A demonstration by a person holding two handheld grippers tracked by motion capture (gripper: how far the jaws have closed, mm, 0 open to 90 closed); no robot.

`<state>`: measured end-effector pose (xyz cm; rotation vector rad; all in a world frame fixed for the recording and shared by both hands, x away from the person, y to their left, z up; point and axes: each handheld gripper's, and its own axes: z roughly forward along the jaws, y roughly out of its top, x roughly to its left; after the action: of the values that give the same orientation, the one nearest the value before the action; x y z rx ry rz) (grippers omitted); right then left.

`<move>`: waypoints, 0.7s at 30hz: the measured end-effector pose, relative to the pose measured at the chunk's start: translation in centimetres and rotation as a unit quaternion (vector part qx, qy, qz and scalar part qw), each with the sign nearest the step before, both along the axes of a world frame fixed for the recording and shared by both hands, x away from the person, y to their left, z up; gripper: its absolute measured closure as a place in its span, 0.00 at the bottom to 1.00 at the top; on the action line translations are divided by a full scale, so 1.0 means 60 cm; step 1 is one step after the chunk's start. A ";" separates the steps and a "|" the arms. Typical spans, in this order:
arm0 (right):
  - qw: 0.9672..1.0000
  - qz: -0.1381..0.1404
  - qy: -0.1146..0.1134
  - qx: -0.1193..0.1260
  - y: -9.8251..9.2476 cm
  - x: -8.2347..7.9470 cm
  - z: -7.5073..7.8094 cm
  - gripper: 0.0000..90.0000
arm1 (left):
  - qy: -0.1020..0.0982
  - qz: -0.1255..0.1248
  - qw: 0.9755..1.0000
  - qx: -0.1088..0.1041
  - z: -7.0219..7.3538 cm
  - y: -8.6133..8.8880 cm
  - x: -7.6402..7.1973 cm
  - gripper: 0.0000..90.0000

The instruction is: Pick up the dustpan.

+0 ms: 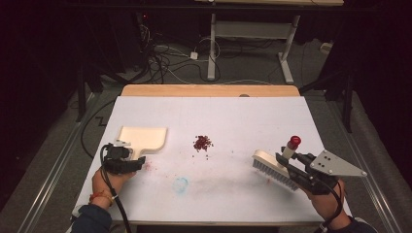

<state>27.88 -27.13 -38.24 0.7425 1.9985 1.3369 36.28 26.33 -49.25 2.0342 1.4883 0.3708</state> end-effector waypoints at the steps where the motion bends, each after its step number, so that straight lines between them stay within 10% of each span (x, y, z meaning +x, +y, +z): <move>1: 1.000 0.000 0.000 0.000 0.000 0.000 0.000 0.77 | -0.005 0.001 1.000 0.001 -0.003 -0.001 0.003 0.40; 11: 1.000 0.006 0.007 0.000 0.005 0.005 -0.004 0.77 | -0.030 -0.005 0.999 0.014 -0.006 -0.007 0.007 0.70; 21: 1.000 -0.018 0.008 0.008 0.006 0.014 -0.002 0.78 | -0.043 -0.028 0.999 0.006 -0.003 0.001 0.008 0.71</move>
<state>28.70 -26.77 -38.34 0.7960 1.9799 1.3301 36.73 26.38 -49.40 2.0374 1.3779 0.4395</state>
